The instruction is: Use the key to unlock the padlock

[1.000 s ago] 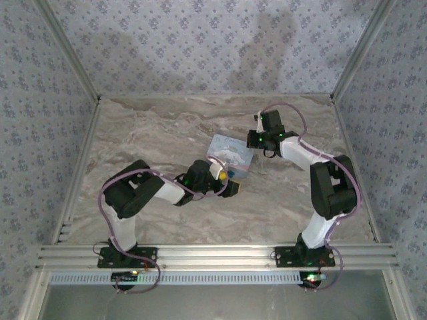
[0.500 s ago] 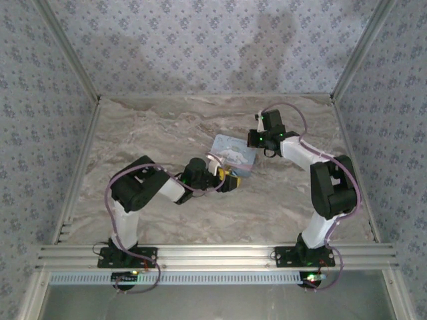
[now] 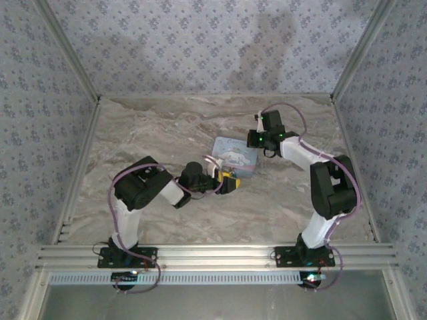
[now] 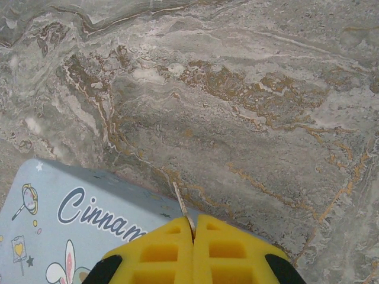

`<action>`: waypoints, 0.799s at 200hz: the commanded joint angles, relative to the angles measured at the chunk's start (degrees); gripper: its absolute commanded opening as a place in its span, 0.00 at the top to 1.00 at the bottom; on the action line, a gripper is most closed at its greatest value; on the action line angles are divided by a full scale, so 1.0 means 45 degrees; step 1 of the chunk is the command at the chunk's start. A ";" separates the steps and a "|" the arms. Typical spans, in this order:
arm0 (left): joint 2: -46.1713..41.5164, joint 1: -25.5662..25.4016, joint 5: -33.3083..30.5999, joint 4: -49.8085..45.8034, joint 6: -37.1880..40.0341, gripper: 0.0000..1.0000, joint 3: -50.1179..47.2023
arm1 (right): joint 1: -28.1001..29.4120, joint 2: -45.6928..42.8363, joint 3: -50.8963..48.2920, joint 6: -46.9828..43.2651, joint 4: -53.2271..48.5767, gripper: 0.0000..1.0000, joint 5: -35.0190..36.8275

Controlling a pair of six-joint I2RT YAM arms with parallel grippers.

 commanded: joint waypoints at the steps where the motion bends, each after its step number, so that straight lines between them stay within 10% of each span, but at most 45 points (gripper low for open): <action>1: 0.0310 -0.0387 0.0090 0.0525 -0.0142 0.25 0.0127 | 0.0066 0.0126 -0.0097 -0.0025 0.0050 1.00 -0.0061; 160: 0.0789 -0.0755 -0.1136 -0.0048 -0.0699 0.21 0.0336 | -0.0719 -0.3147 -0.1483 -0.0014 -0.1659 1.00 0.2129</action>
